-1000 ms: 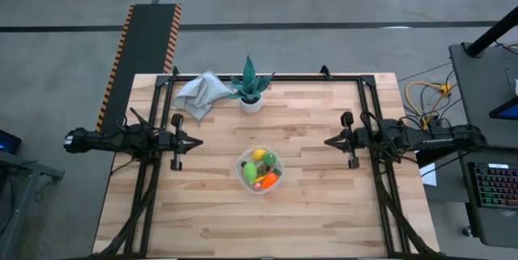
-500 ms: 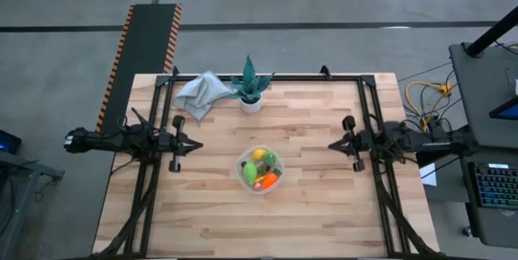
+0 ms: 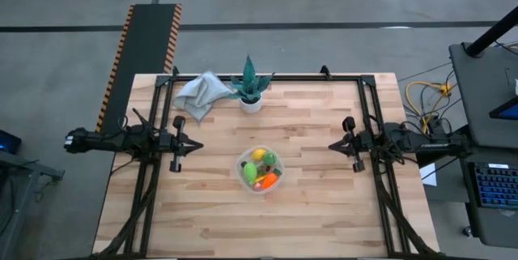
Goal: Pick and placing Produce into tupperware
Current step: Return to Home Position
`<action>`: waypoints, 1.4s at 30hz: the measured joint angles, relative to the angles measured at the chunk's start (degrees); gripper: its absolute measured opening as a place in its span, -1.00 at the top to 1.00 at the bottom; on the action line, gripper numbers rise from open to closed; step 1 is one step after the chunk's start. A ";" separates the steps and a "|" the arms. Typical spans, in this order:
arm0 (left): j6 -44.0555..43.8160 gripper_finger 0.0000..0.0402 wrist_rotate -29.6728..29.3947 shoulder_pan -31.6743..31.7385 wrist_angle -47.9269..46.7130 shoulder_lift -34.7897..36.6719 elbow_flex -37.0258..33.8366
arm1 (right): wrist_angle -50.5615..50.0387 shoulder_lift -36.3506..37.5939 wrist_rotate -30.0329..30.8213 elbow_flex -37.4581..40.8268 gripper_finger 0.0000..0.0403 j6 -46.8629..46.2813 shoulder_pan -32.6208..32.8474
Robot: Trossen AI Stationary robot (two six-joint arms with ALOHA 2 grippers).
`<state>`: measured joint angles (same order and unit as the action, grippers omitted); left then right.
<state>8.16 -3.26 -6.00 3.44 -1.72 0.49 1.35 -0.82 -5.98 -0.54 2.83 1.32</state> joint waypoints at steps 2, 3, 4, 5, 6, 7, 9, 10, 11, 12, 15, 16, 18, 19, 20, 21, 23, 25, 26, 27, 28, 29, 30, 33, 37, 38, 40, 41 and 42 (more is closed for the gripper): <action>-0.15 1.00 0.01 0.00 0.02 0.00 -0.02 | -0.05 -0.16 0.00 0.00 0.96 0.02 0.00; -0.15 1.00 0.01 0.00 0.01 0.00 -0.02 | 0.03 -0.25 0.00 0.00 0.96 0.02 0.00; -0.15 1.00 0.01 0.00 0.00 0.02 -0.02 | 0.10 -0.37 0.00 0.00 0.96 0.02 0.00; -0.09 1.00 0.01 0.00 0.02 0.13 -0.04 | 0.01 -0.39 0.01 0.00 0.96 0.12 0.00; 0.33 1.00 0.00 0.00 0.08 0.17 -0.04 | -0.05 -0.39 0.02 0.00 0.96 0.46 0.00; 0.97 1.00 -0.01 0.00 0.20 0.17 -0.04 | 0.01 -0.41 0.06 0.00 0.96 1.05 0.00; 1.35 1.00 -0.11 0.00 0.56 0.17 -0.05 | 0.05 -0.44 0.14 0.00 0.96 2.43 0.00; 1.26 1.00 -0.14 0.00 0.63 0.17 -0.07 | -0.01 -0.44 0.18 0.00 0.96 2.62 0.00; 1.23 1.00 -0.16 0.00 0.61 0.17 -0.07 | 0.01 -0.46 0.20 0.00 0.96 2.59 0.00; 1.21 1.00 -0.16 0.00 0.58 0.17 -0.09 | 0.03 -0.46 0.20 0.00 0.96 2.30 0.00; 1.22 1.00 -0.19 0.00 0.61 -0.10 -0.09 | 0.01 -0.46 0.19 0.00 0.96 0.78 0.00; 1.22 1.00 -0.19 0.00 0.59 -0.19 -0.11 | 0.01 -0.46 0.17 0.00 0.96 0.25 0.00; 1.22 1.00 -0.20 0.00 0.60 -0.49 -0.11 | 0.02 -0.46 0.13 0.00 0.96 -1.23 0.00; 1.22 1.00 -0.19 0.00 0.57 -0.59 -0.13 | 0.03 -0.46 0.11 0.00 0.96 -2.21 0.02; 1.22 1.00 -0.21 0.00 0.59 -0.66 -0.13 | 0.03 -0.46 0.11 0.00 0.96 -3.22 0.02; 1.22 1.00 -0.21 0.00 0.60 -0.75 -0.13 | 0.03 -0.46 0.09 0.00 0.96 -4.20 0.02; 1.22 1.00 -0.21 0.00 0.57 -0.87 -0.15 | 0.03 -0.46 0.07 0.00 0.96 -6.04 0.02; 1.22 1.00 -0.22 0.00 0.59 -0.87 -0.15 | 0.03 -0.46 0.04 0.00 0.96 -7.23 0.02; 1.22 1.00 -0.23 0.00 0.59 -0.87 -0.15 | 0.03 -0.46 0.04 0.00 0.96 -7.54 0.02; 1.22 1.00 -0.23 0.00 0.59 -0.87 -0.15 | 0.03 -0.46 0.04 0.00 0.96 -7.89 0.02; 1.22 1.00 -0.23 0.00 0.59 -0.83 -0.15 | 0.03 -0.46 0.04 0.00 0.96 -8.34 0.02; 1.22 1.00 -0.23 0.00 0.61 -0.86 -0.15 | 0.03 -0.46 0.04 0.00 0.96 -8.74 0.02; 1.22 1.00 -0.23 0.00 0.59 -0.94 -0.15 | 0.04 -0.46 0.04 0.00 0.96 -8.83 0.02; 1.22 1.00 -0.23 0.00 0.60 -1.20 -0.17 | 0.05 -0.46 0.04 0.00 0.96 -8.85 0.02; 1.22 1.00 -0.23 0.00 0.59 -1.22 -0.20 | 0.05 -0.46 0.04 0.00 0.96 -8.83 0.02; 1.22 1.00 -0.23 0.00 0.59 -1.22 -0.20 | 0.08 -0.46 0.04 0.00 0.96 -8.84 0.02; 1.22 1.00 -0.23 0.00 0.59 -1.22 -0.20 | 0.08 -0.46 0.04 0.00 0.96 -8.81 0.02; 1.22 1.00 -0.23 0.00 0.59 -1.26 -0.20 | 0.08 -0.46 0.04 0.00 0.96 -8.81 0.02; 1.23 1.00 -0.23 0.00 0.59 -1.31 -0.20 | 0.08 -0.46 0.04 0.00 0.96 -8.82 0.02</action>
<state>9.39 -3.49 -6.00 4.03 -3.03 0.29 1.43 -1.28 -5.93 -0.54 -5.99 1.34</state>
